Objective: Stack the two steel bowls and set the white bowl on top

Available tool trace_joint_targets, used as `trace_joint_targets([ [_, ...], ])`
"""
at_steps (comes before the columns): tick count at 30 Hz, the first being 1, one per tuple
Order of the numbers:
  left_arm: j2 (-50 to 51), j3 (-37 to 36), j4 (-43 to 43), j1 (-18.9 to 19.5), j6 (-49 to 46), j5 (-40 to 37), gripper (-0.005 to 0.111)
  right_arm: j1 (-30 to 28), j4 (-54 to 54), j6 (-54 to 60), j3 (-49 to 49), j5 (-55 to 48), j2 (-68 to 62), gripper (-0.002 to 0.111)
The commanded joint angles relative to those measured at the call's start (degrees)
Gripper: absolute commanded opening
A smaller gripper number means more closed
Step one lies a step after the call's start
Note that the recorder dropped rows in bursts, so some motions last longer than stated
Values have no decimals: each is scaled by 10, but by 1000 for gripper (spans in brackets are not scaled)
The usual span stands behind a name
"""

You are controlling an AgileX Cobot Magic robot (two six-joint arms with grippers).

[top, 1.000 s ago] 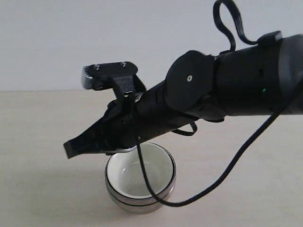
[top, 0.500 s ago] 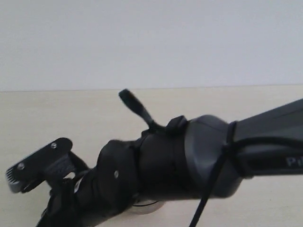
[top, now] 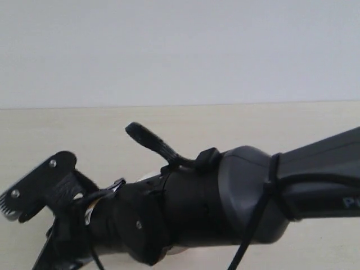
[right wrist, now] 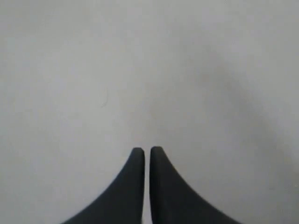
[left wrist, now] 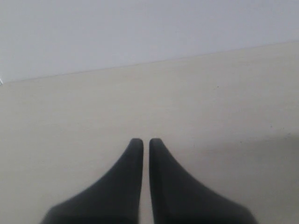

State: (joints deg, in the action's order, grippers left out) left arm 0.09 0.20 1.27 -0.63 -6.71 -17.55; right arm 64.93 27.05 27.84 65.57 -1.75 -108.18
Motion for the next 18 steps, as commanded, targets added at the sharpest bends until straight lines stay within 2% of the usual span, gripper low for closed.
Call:
trace_joint_targets([
  [1, -1, -2, -5, 1, -2, 0, 4, -36, -13, 72, -3, 114, 33, 0],
  [3, -1, -2, -5, 1, -2, 0, 4, -45, 38, 156, -3, 162, 44, 0],
  [6, -1, -2, -5, 1, -2, 0, 4, -43, 218, 390, -3, 268, 58, 0],
  [7, -1, -2, -5, 1, -2, 0, 4, -37, 302, 490, -3, 329, 58, 0],
  [10, -1, -2, -5, 1, -2, 0, 4, -26, 492, 680, 4, 561, 57, 0],
  [13, -1, -2, -5, 1, -2, 0, 4, -32, 613, 835, 10, 624, 61, 0],
  [16, -1, -2, -5, 1, -2, 0, 4, -33, 729, 938, 24, 632, 63, 0],
  [18, -1, -2, -5, 1, -2, 0, 4, -24, 729, 940, 25, 648, 63, 0],
])
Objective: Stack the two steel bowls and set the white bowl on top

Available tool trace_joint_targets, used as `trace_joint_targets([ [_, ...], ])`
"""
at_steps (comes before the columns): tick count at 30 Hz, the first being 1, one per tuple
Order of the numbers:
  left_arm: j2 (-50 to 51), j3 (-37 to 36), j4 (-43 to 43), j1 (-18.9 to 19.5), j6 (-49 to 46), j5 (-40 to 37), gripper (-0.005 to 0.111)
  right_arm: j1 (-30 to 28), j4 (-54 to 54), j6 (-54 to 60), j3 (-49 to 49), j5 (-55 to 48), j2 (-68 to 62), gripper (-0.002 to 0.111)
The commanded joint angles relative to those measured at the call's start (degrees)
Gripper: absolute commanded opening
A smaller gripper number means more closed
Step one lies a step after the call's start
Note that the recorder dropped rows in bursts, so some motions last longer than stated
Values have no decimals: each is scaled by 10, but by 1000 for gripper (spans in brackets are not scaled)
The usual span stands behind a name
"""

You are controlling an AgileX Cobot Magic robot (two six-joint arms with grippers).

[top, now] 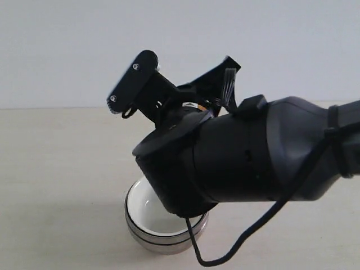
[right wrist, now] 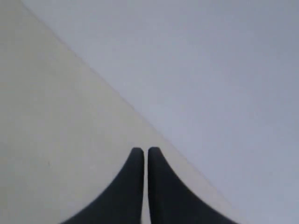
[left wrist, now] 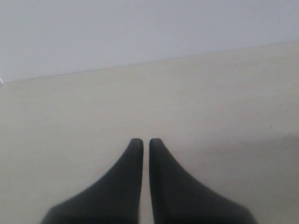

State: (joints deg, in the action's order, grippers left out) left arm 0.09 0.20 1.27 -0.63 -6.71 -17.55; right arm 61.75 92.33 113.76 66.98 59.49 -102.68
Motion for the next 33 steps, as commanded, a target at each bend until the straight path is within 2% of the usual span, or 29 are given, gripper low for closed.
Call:
trace_joint_targets([
  [1, -1, -2, -5, 1, -2, 0, 4, 18, 76, 82, 11, 46, 8, 0],
  [10, -1, -2, -5, 1, -2, 0, 4, 185, 76, 46, 11, 0, 8, 0],
  [14, -1, -2, -5, 1, -2, 0, 4, 222, 76, -8, 10, -132, 7, 0],
  [18, -1, -2, -5, 1, -2, 0, 4, 208, 76, -84, 10, -272, 2, 0],
  [23, -1, -2, -5, 1, -2, 0, 4, 156, 76, -140, 8, -427, -17, 0],
  [28, -1, -2, -5, 1, -2, 0, 4, 120, 76, -172, -11, -426, -37, 0],
  [33, -1, -2, -5, 1, -2, 0, 4, 114, 76, -189, -50, -419, -50, 0],
])
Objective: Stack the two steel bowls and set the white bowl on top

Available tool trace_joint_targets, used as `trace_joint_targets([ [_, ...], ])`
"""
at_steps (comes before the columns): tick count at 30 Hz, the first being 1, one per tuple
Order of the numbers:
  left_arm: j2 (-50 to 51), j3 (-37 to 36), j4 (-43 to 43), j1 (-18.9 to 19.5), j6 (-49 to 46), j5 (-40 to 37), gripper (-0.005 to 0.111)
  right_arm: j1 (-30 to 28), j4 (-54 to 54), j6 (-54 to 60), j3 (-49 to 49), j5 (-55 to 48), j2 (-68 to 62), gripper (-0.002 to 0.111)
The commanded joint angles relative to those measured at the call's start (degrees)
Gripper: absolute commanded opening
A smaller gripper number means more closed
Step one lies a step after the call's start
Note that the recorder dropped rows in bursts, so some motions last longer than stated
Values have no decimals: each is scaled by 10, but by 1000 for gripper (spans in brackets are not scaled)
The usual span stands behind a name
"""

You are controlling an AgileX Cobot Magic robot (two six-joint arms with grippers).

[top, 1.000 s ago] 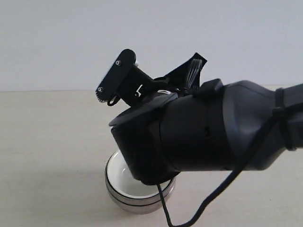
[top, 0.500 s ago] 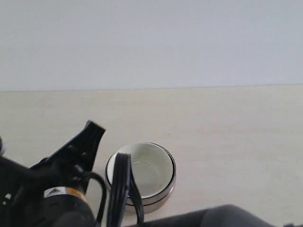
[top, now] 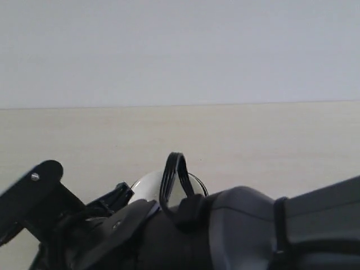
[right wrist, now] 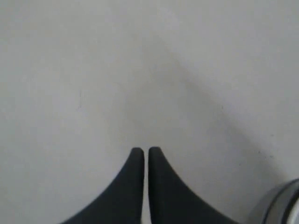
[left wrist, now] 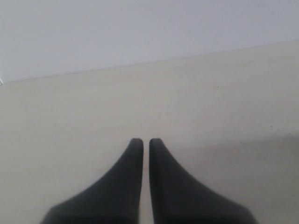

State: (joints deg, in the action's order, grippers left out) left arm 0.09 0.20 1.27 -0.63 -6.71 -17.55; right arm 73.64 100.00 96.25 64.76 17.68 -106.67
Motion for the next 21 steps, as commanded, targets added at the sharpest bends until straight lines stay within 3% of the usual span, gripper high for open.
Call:
trace_joint_targets([
  [1, -1, -2, -5, 1, -2, 0, 4, -5, -1, -14, -35, 5, -13, 0],
  [12, -1, -2, -5, 1, -2, 0, 4, -16, -1, 4, -54, 107, -37, 0],
  [21, -1, -2, -5, 1, -2, 0, 4, -63, -1, 0, -54, 38, -49, 0],
])
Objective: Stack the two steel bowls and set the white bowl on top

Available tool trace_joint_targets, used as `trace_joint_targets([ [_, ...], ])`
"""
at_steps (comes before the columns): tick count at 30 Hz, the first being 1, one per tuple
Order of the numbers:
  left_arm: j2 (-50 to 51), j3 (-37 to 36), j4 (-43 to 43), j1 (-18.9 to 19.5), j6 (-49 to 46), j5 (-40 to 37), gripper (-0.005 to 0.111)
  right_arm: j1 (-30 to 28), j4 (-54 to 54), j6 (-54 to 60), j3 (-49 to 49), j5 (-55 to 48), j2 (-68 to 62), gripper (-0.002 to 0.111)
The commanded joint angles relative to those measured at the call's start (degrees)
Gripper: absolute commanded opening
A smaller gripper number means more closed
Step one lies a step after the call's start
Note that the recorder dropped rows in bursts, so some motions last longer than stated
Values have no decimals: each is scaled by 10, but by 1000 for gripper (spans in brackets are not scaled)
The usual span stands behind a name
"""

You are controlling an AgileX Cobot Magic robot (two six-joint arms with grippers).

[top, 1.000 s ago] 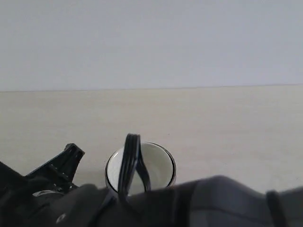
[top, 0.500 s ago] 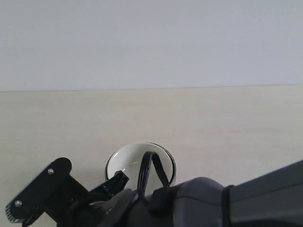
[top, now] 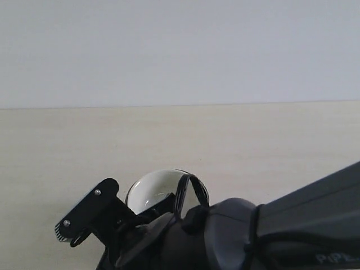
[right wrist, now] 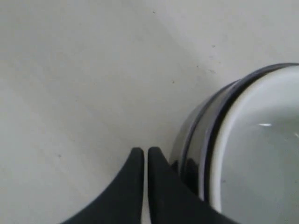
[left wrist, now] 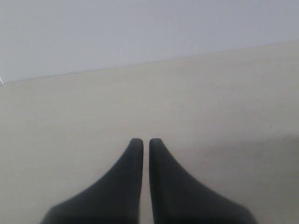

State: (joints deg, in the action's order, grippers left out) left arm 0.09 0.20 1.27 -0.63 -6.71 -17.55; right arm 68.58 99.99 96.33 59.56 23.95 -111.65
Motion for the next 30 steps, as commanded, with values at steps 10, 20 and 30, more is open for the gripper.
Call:
trace_joint_targets([
  [10, -1, -2, -5, 1, -2, 0, 4, -63, 0, 0, -2, -25, 1, 0],
  [20, -1, -2, -5, 1, -2, 0, 4, -63, 0, 2, -2, -60, 11, 0],
  [30, -1, -2, -5, 1, -2, 0, 4, -25, 0, 35, -3, -45, 139, 0],
])
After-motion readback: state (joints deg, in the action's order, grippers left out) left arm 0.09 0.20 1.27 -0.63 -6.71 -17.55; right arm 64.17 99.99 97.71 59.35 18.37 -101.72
